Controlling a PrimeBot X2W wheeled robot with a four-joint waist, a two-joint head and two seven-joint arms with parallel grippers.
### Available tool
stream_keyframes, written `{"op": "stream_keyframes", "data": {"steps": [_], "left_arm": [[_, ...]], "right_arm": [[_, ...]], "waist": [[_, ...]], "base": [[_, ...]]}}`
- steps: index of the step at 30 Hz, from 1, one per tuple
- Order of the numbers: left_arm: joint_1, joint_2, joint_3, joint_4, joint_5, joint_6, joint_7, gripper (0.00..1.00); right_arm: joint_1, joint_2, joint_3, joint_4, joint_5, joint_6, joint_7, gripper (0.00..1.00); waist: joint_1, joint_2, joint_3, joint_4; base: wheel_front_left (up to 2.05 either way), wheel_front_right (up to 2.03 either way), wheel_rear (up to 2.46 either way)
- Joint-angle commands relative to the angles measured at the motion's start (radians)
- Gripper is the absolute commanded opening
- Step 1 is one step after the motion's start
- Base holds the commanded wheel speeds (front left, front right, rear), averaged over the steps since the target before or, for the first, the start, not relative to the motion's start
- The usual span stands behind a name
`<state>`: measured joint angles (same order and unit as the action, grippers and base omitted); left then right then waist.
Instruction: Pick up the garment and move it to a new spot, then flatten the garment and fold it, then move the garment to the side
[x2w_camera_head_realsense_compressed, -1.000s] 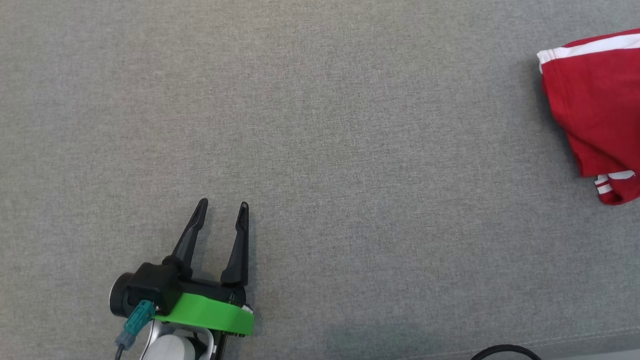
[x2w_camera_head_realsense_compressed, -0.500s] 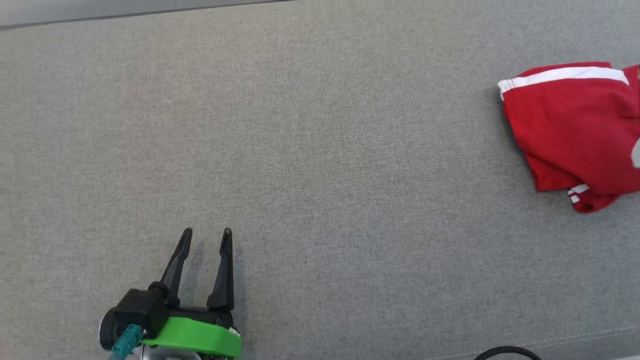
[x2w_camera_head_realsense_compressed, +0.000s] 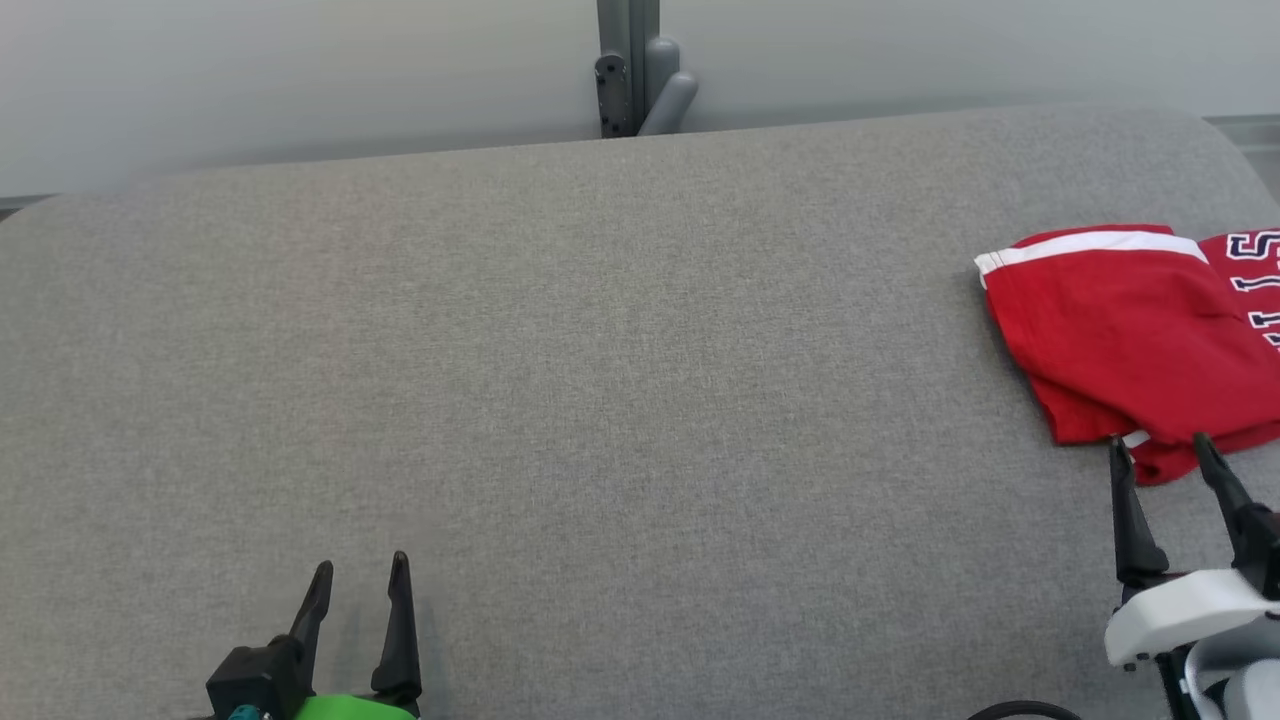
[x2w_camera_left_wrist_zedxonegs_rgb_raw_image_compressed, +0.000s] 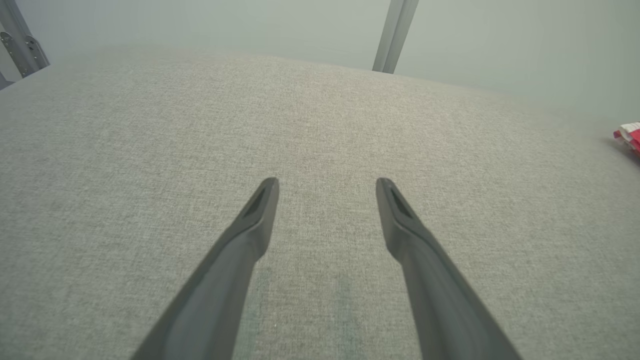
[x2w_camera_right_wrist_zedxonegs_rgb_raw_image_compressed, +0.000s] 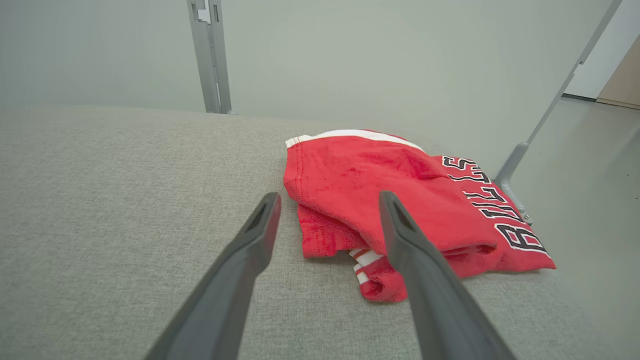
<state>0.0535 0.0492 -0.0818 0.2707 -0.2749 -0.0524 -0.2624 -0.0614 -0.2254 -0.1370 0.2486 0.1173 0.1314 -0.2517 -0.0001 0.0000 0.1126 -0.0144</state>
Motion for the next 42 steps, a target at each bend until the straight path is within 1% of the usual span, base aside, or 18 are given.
{"op": "stream_keyframes", "data": {"steps": [1,2,3,6,8,9,10,14,18,22,32,39,40,42], "left_arm": [[0.011,0.003,0.005,0.008,0.008,-0.003,-0.003,1.00],[0.013,0.003,0.012,0.011,0.007,-0.007,-0.003,1.00],[0.012,0.003,0.017,0.012,0.008,-0.012,-0.003,1.00],[0.010,0.003,0.032,0.017,0.014,-0.023,-0.003,1.00],[0.002,0.003,0.041,0.014,0.014,-0.029,-0.003,1.00],[-0.004,0.003,0.047,0.008,0.011,-0.034,-0.003,1.00],[-0.008,0.003,0.048,0.003,0.010,-0.037,-0.003,1.00],[-0.020,0.003,0.047,-0.011,0.007,-0.046,-0.003,1.00],[-0.024,0.003,0.040,-0.010,0.003,-0.053,-0.003,1.00],[-0.021,0.003,0.034,-0.007,0.001,-0.054,-0.003,1.00],[-0.020,0.003,0.028,-0.004,0.000,-0.057,-0.003,1.00],[-0.014,0.000,0.027,-0.005,0.009,-0.054,0.000,1.00],[-0.001,-0.002,0.024,0.012,0.007,-0.053,0.002,0.00],[0.002,-0.003,0.022,0.029,0.006,-0.053,0.006,0.00]], "right_arm": [[0.017,0.019,-0.005,-0.004,-0.023,-0.002,-0.008,1.00],[0.036,0.052,-0.013,0.003,-0.033,-0.002,-0.012,1.00],[0.047,0.062,-0.010,-0.008,-0.067,-0.001,-0.014,1.00],[0.079,0.104,-0.024,-0.062,-0.112,-0.002,-0.013,1.00],[0.087,0.126,-0.004,-0.094,-0.134,-0.002,-0.013,1.00],[0.089,0.136,0.013,-0.109,-0.139,-0.002,-0.013,1.00],[0.087,0.137,0.010,-0.114,-0.142,-0.002,-0.013,1.00],[0.083,0.160,-0.030,-0.094,-0.168,-0.002,-0.013,1.00],[0.086,0.168,-0.070,-0.088,-0.186,-0.002,-0.013,1.00],[0.096,0.172,-0.083,-0.086,-0.193,-0.002,-0.013,1.00],[0.101,0.174,-0.077,-0.083,-0.169,-0.002,-0.013,1.00],[0.091,0.175,-0.074,-0.087,-0.178,0.000,-0.011,1.00],[0.100,0.182,-0.074,-0.069,-0.179,0.000,-0.010,0.00],[0.099,0.186,-0.075,-0.050,-0.178,0.000,-0.009,0.00]], "waist": [[0.0001,0.0000,-0.046,0.036],[0.0001,0.0000,-0.052,0.038],[0.0001,0.0000,-0.057,0.041],[0.0001,0.0000,-0.069,0.047],[0.0001,0.0000,-0.076,0.050],[0.0001,0.0000,-0.079,0.051],[0.0001,0.0000,-0.081,0.051],[0.0001,0.0000,-0.085,0.059],[0.0001,0.0000,-0.092,0.064],[0.0001,0.0000,-0.100,0.063],[0.0001,0.0000,-0.105,0.057],[0.0001,0.0000,-0.105,0.056],[0.0001,0.0000,-0.105,0.056],[0.0001,0.0000,-0.105,0.056]], "base": [[0.00,0.00,0.00],[0.00,0.00,0.00],[0.00,0.00,0.00],[0.00,0.00,0.00],[0.00,0.00,0.00],[0.00,0.00,0.00],[0.00,0.00,0.00],[0.00,0.00,0.00],[0.00,0.00,0.00],[0.00,0.00,0.00],[0.00,0.00,0.00],[0.00,0.00,0.00],[0.00,0.00,0.00],[0.00,0.00,0.00]]}}
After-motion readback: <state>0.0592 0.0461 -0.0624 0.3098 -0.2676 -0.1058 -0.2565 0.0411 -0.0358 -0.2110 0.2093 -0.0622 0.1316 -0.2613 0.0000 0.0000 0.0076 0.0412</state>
